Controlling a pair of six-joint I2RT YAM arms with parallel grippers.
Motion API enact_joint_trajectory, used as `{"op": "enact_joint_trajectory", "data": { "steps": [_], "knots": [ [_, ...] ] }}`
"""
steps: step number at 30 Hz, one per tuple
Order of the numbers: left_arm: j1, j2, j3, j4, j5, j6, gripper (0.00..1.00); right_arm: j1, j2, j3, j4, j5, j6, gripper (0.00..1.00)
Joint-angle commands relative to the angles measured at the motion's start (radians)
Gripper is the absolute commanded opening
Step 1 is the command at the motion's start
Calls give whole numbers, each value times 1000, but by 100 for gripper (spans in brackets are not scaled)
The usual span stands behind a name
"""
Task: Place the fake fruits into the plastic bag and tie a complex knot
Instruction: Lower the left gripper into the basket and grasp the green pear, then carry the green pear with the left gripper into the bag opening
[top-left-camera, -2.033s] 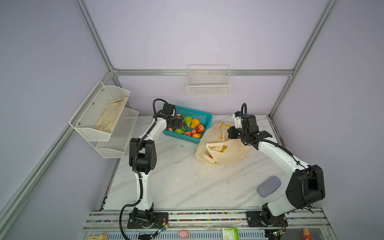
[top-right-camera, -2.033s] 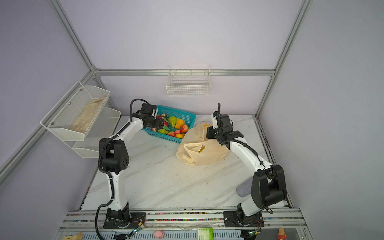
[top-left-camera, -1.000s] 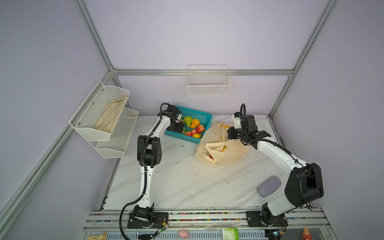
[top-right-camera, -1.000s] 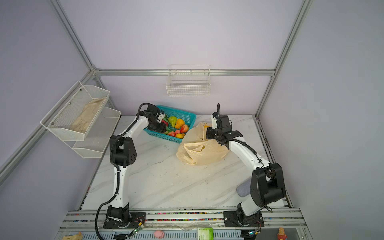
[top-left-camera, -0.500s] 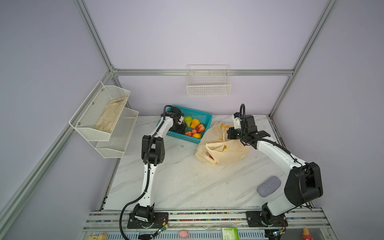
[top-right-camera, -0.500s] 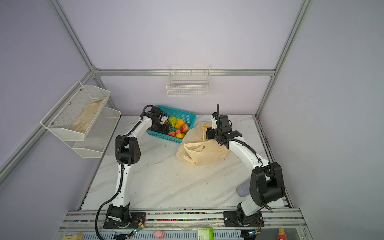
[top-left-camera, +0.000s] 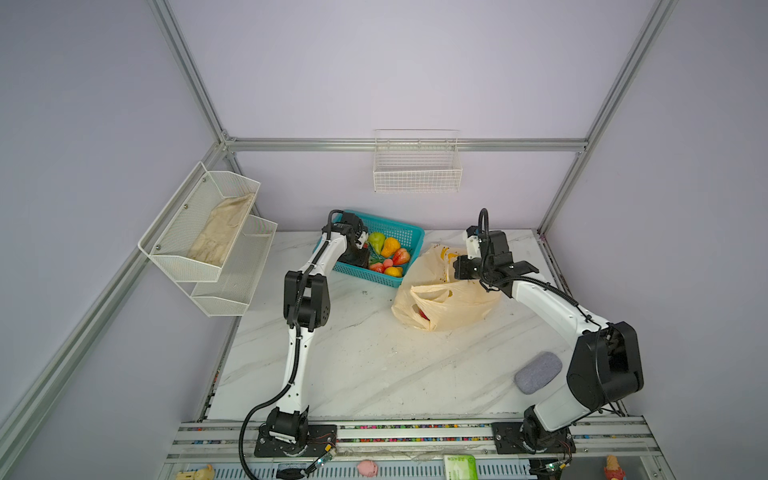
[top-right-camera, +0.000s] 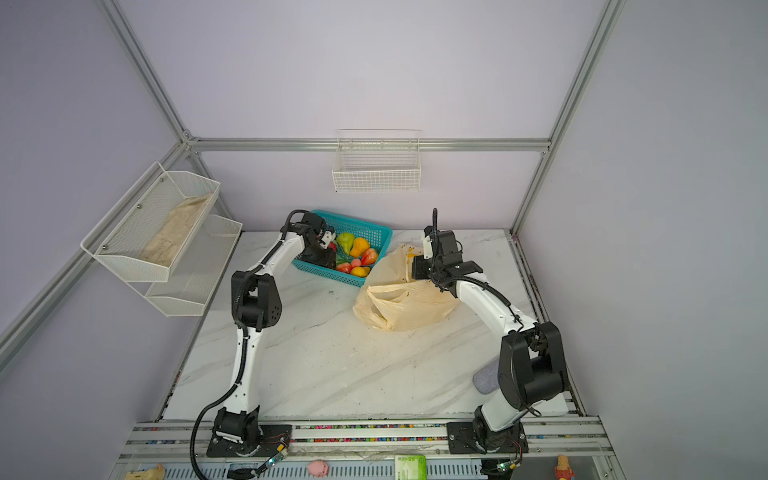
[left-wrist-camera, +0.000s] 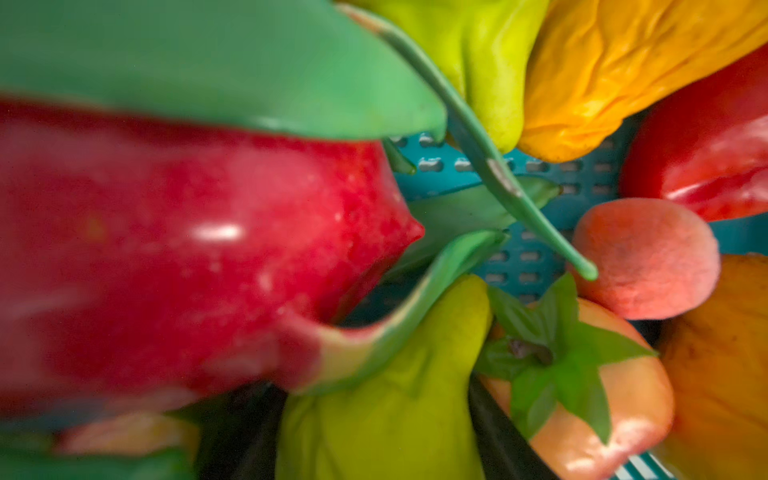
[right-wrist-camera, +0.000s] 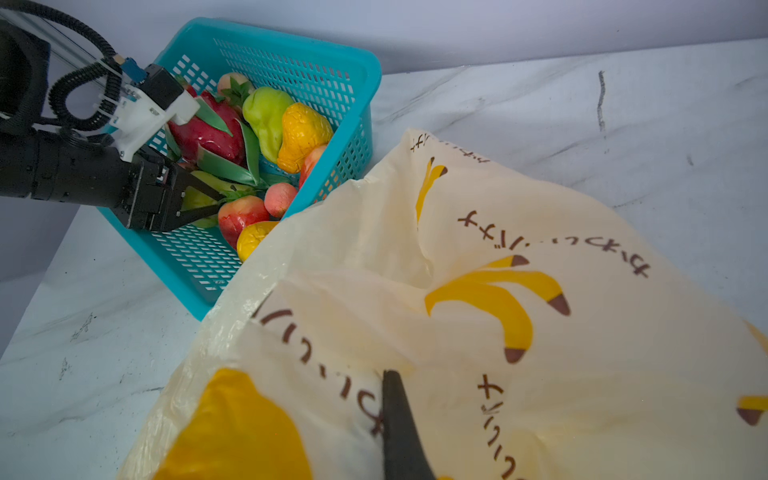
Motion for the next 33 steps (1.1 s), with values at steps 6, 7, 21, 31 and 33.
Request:
{"op": "enact_joint_trajectory", "data": {
  "steps": [6, 7, 21, 31, 33],
  "knots": [
    [-2, -412, -219, 214, 131, -103, 42, -4, -38, 8, 3, 5, 2, 0],
    [-3, -457, -263, 238, 142, -121, 41, -3, -39, 8, 7, 1, 4, 0],
    [-221, -1222, -1260, 660, 177, -374, 39, -3, -23, 61, 1, 8, 14, 0],
    [-448, -1299, -1455, 578, 106, -408, 39, -3, -23, 86, 6, -18, 28, 0],
    [-468, -1275, -1462, 579, 106, -399, 39, -3, -24, 85, 7, -20, 28, 0]
  ]
}}
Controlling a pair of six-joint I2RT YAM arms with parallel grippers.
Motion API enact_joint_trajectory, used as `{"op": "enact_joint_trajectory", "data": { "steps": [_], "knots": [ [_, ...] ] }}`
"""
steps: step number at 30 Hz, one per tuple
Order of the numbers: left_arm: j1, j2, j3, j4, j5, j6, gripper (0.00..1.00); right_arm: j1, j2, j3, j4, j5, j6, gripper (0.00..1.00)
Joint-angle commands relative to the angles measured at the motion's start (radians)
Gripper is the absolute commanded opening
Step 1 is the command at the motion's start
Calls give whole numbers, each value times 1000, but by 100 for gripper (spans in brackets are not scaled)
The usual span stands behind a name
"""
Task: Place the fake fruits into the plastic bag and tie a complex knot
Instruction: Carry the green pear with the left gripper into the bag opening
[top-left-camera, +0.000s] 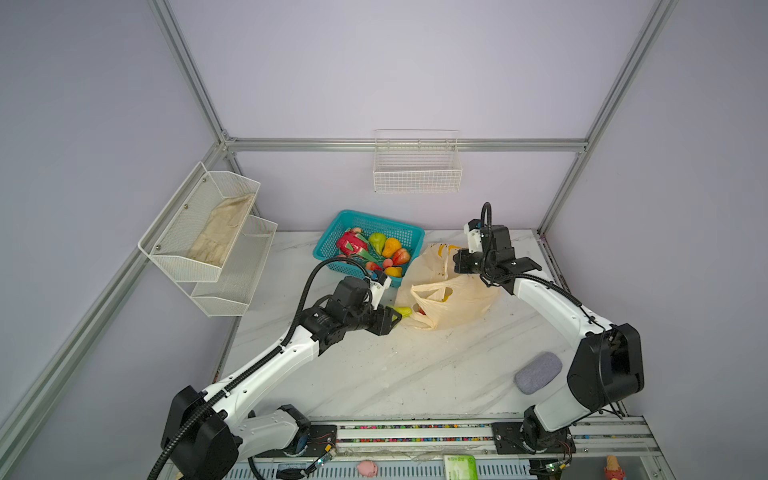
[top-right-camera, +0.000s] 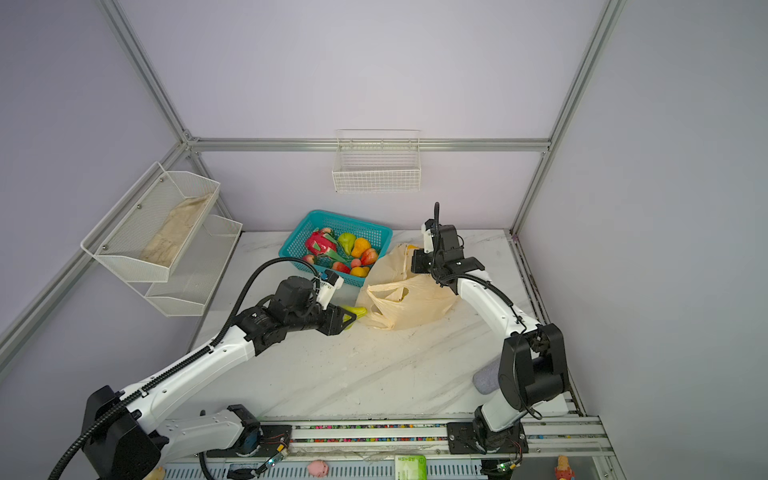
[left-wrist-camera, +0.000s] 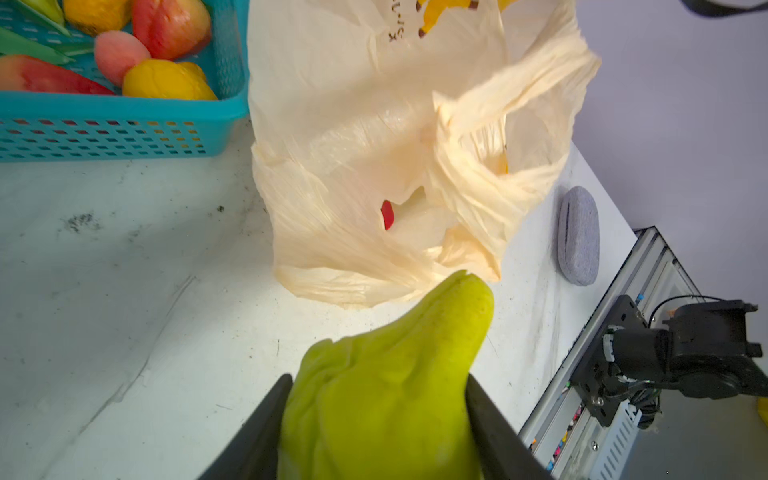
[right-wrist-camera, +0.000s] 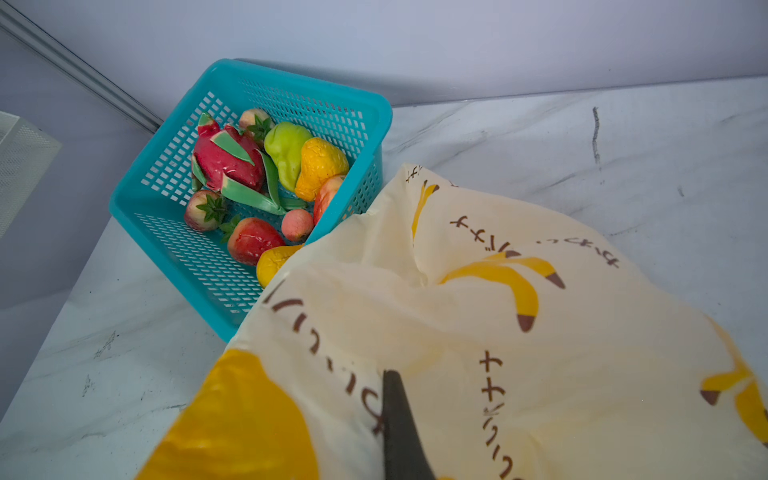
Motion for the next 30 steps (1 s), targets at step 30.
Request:
{"op": "enact_joint_trajectory", "data": {
  "steps": [30],
  "knots": [
    [-56, 433, 313, 306, -38, -184, 39, -4, -111, -104, 20, -65, -14, 0]
  ]
}}
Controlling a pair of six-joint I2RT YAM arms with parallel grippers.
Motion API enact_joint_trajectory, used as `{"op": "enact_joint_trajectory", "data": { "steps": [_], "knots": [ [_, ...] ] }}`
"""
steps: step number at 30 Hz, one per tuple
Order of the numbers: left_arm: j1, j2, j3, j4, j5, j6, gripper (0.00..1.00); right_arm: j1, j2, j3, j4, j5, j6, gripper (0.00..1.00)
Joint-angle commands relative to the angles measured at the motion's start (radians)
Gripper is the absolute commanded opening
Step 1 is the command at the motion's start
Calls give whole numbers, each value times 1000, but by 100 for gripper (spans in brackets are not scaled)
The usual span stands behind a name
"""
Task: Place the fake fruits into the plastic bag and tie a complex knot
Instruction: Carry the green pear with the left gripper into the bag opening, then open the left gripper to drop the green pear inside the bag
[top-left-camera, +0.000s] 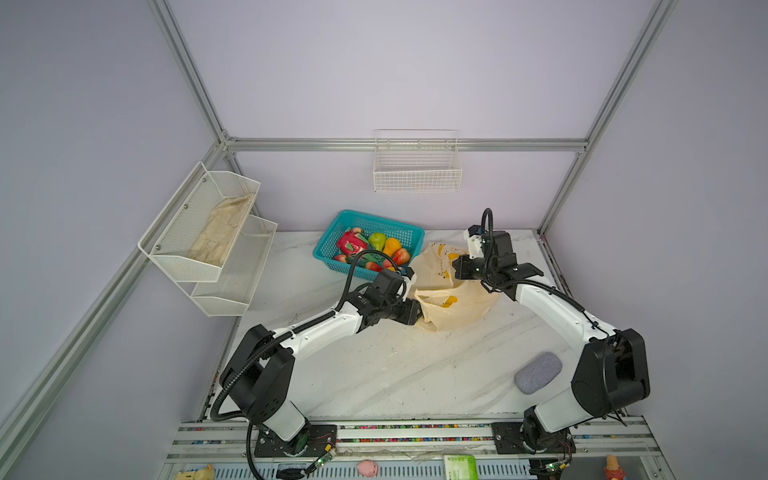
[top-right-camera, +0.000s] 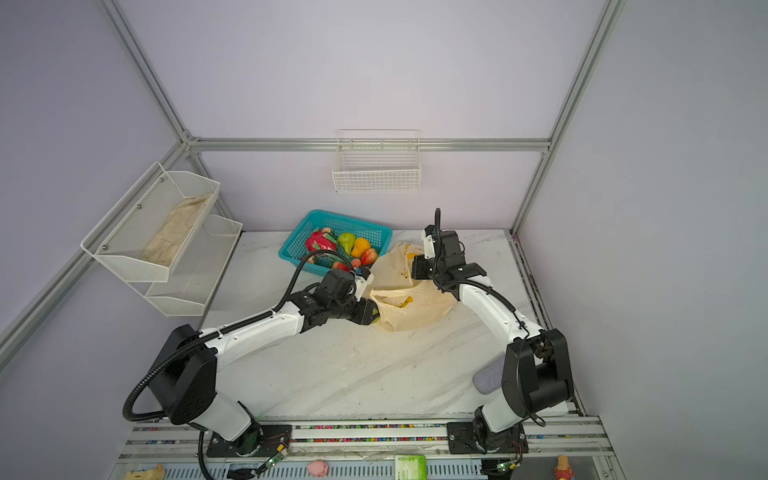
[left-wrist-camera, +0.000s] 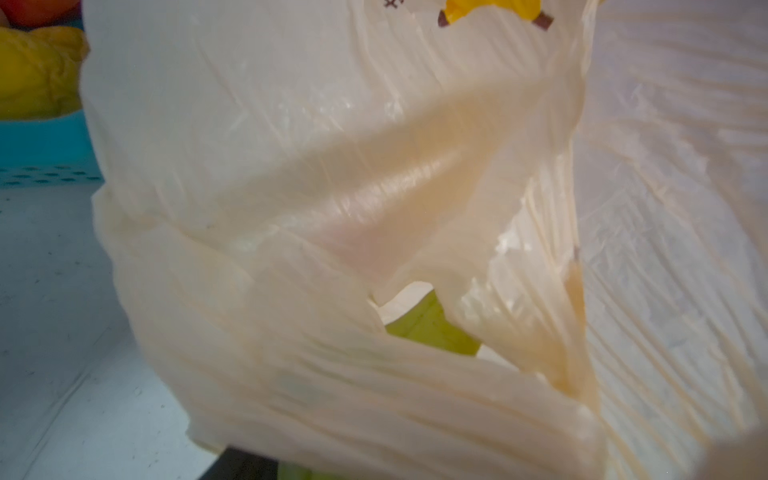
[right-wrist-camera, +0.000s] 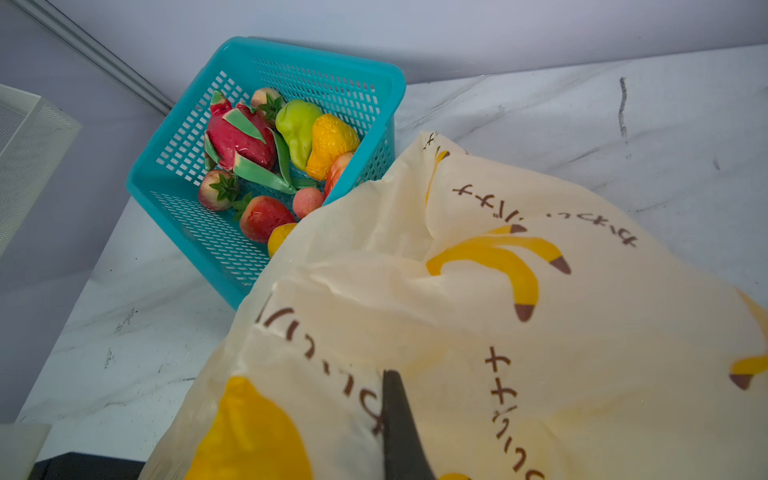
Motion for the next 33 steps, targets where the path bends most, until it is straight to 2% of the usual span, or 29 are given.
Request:
{"op": "enact_joint_trajectory", "data": {
  "steps": [1, 11, 14, 17, 23, 25, 29, 33],
  "knots": [
    [-1, 36, 115, 141, -9, -113, 39, -3, -50, -15, 3, -17, -15, 0],
    [-25, 199, 111, 440, -52, -351, 44, -3, -51, -15, 54, -164, 58, 0],
    [-28, 242, 138, 482, -52, -389, 46, -4, -38, -14, 51, -161, 63, 0],
    [-33, 280, 163, 523, -75, -418, 50, -3, -36, -4, 24, -105, 58, 0],
    [-37, 366, 207, 605, -147, -416, 56, -3, -33, 27, -58, 40, -6, 0],
    [-37, 383, 213, 623, -149, -391, 61, -4, -34, 33, -74, 79, -21, 0],
    [-36, 357, 183, 628, -153, -301, 76, -6, -43, 32, -95, 148, -41, 0],
    [-30, 280, 107, 615, -141, -220, 85, -14, -56, 14, -94, 169, -43, 0]
  ]
}}
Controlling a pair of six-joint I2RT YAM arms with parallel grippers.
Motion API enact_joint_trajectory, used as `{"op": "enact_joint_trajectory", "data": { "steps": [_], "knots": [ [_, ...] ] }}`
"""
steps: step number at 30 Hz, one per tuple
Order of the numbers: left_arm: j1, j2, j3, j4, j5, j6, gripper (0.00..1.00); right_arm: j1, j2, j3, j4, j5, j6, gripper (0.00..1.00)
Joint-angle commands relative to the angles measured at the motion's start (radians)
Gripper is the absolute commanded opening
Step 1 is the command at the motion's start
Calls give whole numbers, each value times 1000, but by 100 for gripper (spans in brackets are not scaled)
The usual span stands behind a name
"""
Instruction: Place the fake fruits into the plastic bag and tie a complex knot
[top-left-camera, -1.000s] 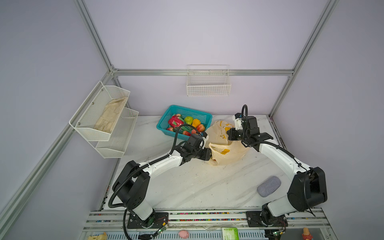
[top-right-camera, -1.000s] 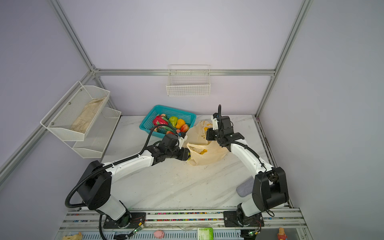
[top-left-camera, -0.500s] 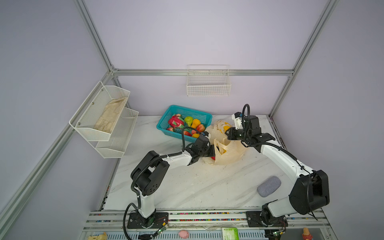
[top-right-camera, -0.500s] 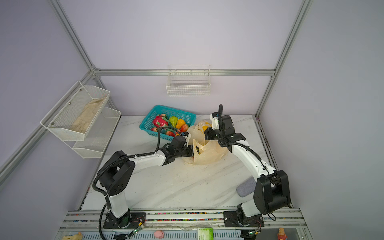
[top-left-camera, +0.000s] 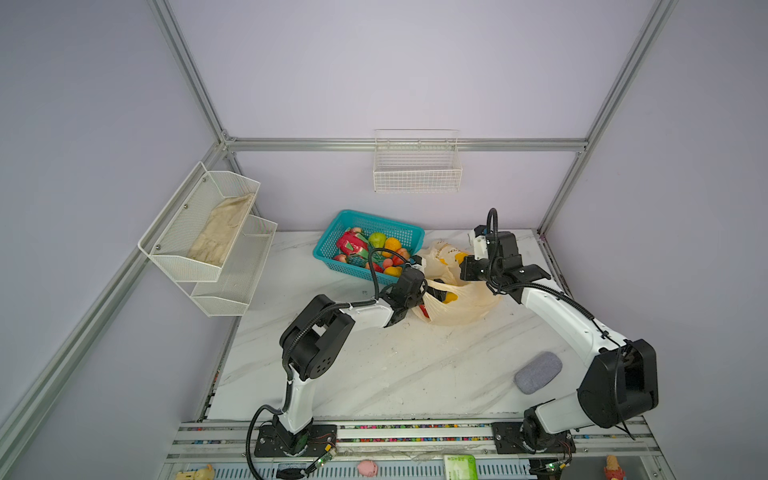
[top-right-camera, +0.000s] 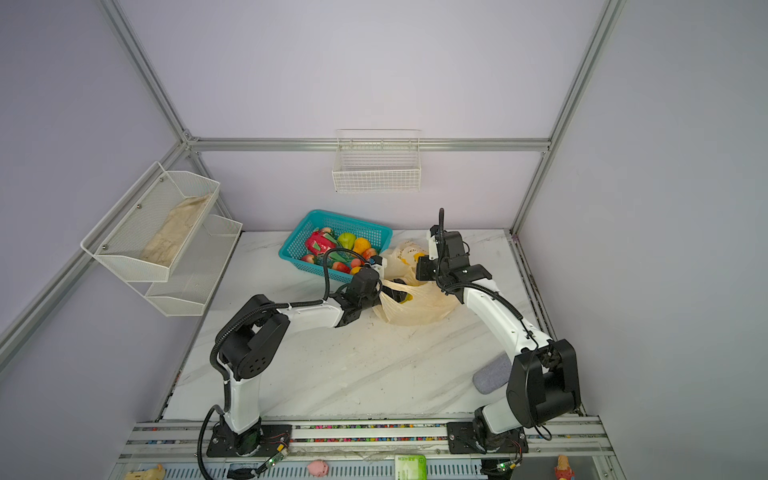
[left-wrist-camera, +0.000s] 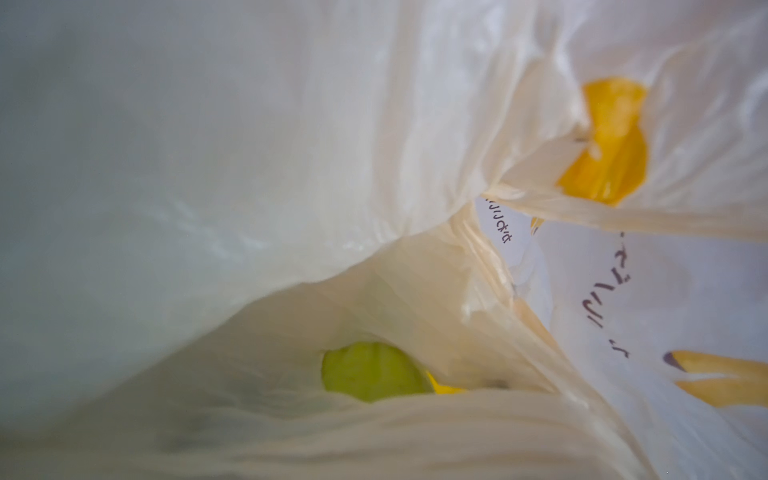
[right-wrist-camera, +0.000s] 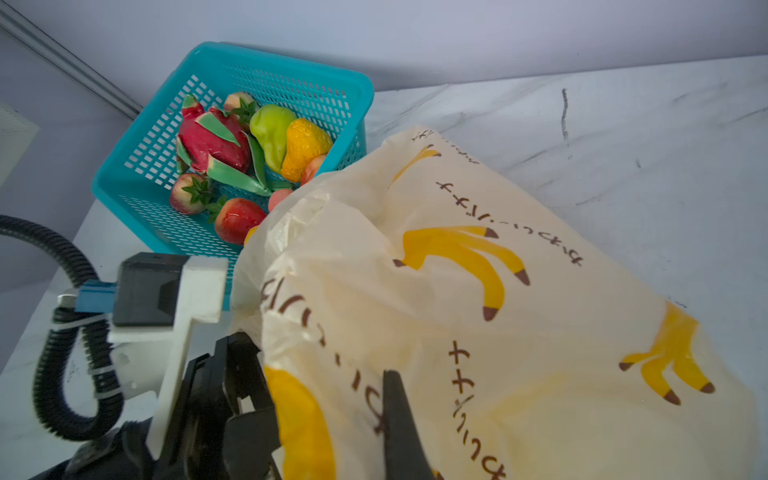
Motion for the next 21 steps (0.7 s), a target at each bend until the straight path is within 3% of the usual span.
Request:
{"op": "enact_joint_trajectory", "data": {
  "steps": [1, 8, 14, 16, 21],
  "knots": [
    [6, -117, -39, 50, -4, 112, 87, -11, -22, 3, -25, 60, -23, 0],
    [6, -348, -249, -81, 17, 199, 92, -26, -30, -28, -11, 74, -22, 0],
    [11, -537, -419, -170, -69, 203, 93, -26, 4, -10, 5, 32, -15, 0],
    [23, -538, -421, -186, -80, 182, 93, -25, 0, -9, 7, 28, -11, 0],
    [77, -444, -319, -210, 24, 110, 91, -25, -12, -3, -3, 35, -5, 0]
  ]
}}
